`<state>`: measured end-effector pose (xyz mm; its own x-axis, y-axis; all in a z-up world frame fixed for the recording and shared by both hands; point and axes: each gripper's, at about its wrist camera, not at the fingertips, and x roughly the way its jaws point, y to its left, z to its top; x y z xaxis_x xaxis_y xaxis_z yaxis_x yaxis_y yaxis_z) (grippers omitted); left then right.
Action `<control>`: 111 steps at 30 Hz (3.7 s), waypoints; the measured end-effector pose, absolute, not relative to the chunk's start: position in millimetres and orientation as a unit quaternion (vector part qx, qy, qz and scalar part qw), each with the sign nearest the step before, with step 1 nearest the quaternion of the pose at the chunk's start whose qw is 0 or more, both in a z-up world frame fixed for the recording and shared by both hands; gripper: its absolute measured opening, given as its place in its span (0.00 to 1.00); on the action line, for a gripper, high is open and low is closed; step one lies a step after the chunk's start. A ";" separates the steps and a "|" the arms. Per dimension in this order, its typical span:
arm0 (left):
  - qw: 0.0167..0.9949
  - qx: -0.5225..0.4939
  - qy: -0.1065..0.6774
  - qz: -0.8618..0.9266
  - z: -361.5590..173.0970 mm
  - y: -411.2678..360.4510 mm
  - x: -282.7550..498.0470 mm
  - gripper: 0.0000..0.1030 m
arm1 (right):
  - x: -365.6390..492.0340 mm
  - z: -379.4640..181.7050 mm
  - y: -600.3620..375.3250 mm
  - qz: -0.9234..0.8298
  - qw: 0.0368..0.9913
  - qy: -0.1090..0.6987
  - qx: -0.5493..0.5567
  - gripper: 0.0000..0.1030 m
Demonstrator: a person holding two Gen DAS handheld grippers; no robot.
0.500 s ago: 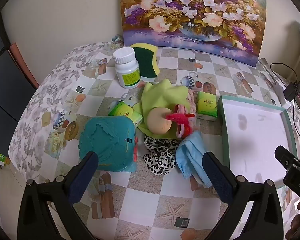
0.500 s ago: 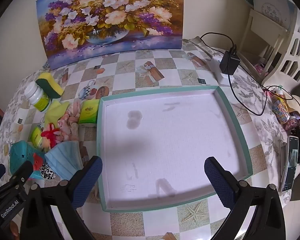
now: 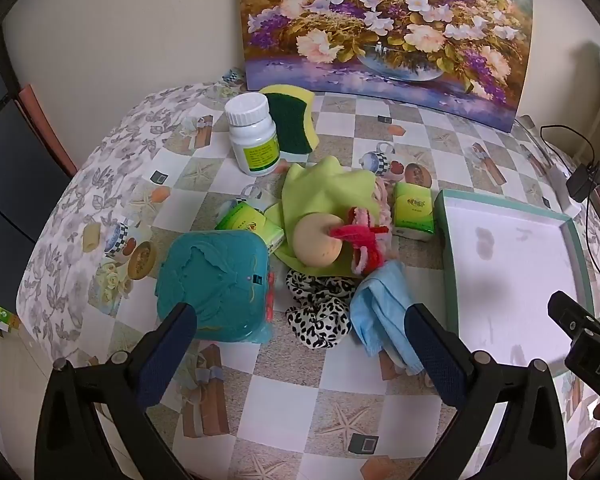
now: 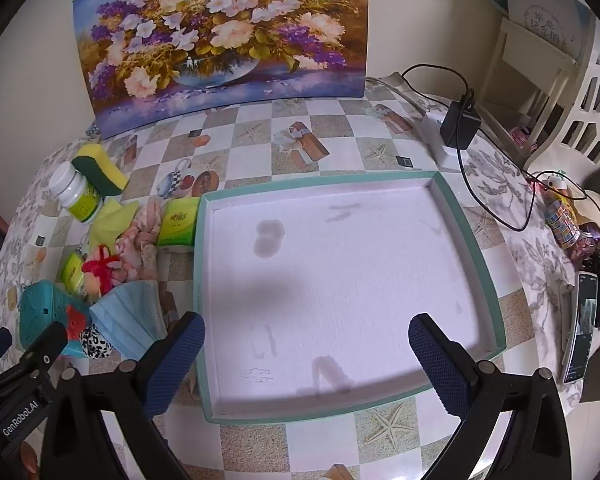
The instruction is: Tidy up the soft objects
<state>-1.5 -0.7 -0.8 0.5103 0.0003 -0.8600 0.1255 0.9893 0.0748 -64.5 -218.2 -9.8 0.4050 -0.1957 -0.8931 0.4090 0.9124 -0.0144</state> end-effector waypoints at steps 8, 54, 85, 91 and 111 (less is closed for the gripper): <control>0.866 0.065 0.494 -0.035 -0.7 -0.7 -1.1 1.00 | -64.5 -10.3 -218.1 -0.182 0.832 0.515 0.104 1.00; 0.775 -0.001 0.611 -0.163 -13.2 0.3 101.4 0.93 | 5.6 -57.8 -122.3 0.040 0.818 0.568 0.087 0.85; 0.751 -0.094 0.638 -0.143 -58.8 -16.7 94.0 0.28 | 9.7 -86.3 -134.5 0.079 0.788 0.590 0.155 0.09; 0.769 -0.126 0.612 -0.134 -44.1 -10.6 85.4 0.28 | 6.3 -77.6 -137.0 0.086 0.794 0.580 0.159 0.09; 0.871 -0.132 0.446 -0.159 70.4 -0.3 36.4 0.28 | -36.3 24.1 -174.6 0.050 0.874 0.451 0.174 0.09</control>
<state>36.4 -0.3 70.4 0.5517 -0.3943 -0.7349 0.1595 0.9148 -0.3711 -36.3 -174.6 24.1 0.5887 0.2444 -0.7705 0.0694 0.9344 0.3495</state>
